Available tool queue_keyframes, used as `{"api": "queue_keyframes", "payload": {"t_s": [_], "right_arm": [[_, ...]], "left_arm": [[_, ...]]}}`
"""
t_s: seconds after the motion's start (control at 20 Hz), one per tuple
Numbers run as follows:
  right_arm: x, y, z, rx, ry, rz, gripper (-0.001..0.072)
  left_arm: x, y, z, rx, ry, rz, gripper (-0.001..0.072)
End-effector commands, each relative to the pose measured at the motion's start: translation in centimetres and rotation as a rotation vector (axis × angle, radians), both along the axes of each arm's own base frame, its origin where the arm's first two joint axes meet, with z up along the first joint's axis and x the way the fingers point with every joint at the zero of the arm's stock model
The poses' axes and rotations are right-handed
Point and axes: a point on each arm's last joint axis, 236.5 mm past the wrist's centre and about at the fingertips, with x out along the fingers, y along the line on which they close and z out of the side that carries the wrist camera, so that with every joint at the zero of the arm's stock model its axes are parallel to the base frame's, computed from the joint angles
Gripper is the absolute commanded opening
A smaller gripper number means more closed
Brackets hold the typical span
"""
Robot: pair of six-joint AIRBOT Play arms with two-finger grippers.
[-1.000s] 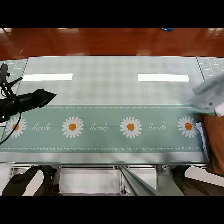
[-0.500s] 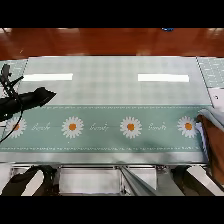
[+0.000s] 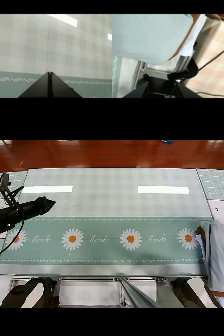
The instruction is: Fold the shirts.
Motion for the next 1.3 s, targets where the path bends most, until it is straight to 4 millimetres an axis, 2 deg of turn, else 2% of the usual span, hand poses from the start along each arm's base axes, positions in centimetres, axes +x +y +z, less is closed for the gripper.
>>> {"api": "queue_keyframes", "payload": {"t_s": [0.0,0.05,0.1,0.2,0.25,0.3,0.35,0.4,0.45,0.5,0.55,0.6,0.65,0.7,0.75,0.8,0.85,0.95,1.25], "right_arm": [[5.2,0.5,0.5,0.074,-0.205,0.006,0.0251],[8.7,0.6,1.7,0.097,-0.348,0.037,0.0092],[13.0,0.5,3.9,0.108,-0.533,0.075,0.0030],[21.4,0.1,9.6,0.033,-0.856,0.180,0.0030],[25.8,1.0,12.8,-0.030,-0.990,0.289,0.0029],[29.8,3.5,15.4,-0.075,-1.082,0.427,0.0030],[33.1,7.0,17.0,-0.097,-1.140,0.575,0.0029],[36.0,11.8,17.7,-0.099,-1.176,0.746,0.0029],[38.0,16.4,16.9,-0.093,-1.159,0.893,0.0029],[39.4,20.9,14.7,-0.095,-1.089,1.047,0.0029],[39.9,24.3,11.8,-0.107,-0.986,1.192,0.0030],[40.0,26.8,8.4,-0.139,-0.846,1.330,0.0029],[40.0,27.6,5.2,-0.189,-0.702,1.418,0.0029],[40.0,26.9,2.0,-0.247,-0.547,1.444,0.0029],[39.4,25.8,-0.6,-0.257,-0.422,1.419,0.0028],[38.5,25.0,-3.0,-0.222,-0.325,1.383,0.0028],[37.4,24.5,-4.9,-0.176,-0.261,1.374,0.0028],[36.1,23.6,-7.0,-0.131,-0.204,1.349,0.0028],[36.0,22.7,-7.4,-0.136,-0.197,1.301,0.0029]], "left_arm": [[0.6,-0.7,0.6,0.004,-0.038,0.001,0.0020],[0.8,-0.8,1.0,0.003,-0.048,0.000,0.0020],[1.3,-0.7,2.1,0.003,-0.073,0.004,0.0020],[2.8,-0.5,6.5,0.009,-0.168,0.009,0.0020],[3.6,-0.4,9.1,0.015,-0.223,0.009,0.0020],[4.6,-0.3,12.0,0.021,-0.279,0.008,0.0020],[5.4,-0.7,14.2,0.017,-0.316,0.000,0.0020],[6.2,-1.7,15.8,0.010,-0.333,-0.036,0.0019],[6.6,-3.8,16.5,0.004,-0.322,-0.109,0.0019],[6.6,-6.2,16.2,-0.006,-0.286,-0.198,0.0019],[6.1,-8.9,15.1,-0.013,-0.232,-0.296,0.0019],[5.8,-10.9,13.1,0.008,-0.177,-0.370,0.0019],[5.8,-11.6,9.6,0.084,-0.101,-0.409,0.0019],[5.9,-10.8,5.3,0.169,0.022,-0.384,0.0019],[5.7,-9.1,0.9,0.232,0.176,-0.318,0.0020],[5.2,-8.1,-1.8,0.241,0.292,-0.275,0.0020],[4.7,-7.9,-3.0,0.227,0.349,-0.273,0.0020],[5.2,-7.7,-2.9,0.224,0.336,-0.261,0.0020],[5.6,-7.4,-2.9,0.231,0.323,-0.251,0.0020]]}}
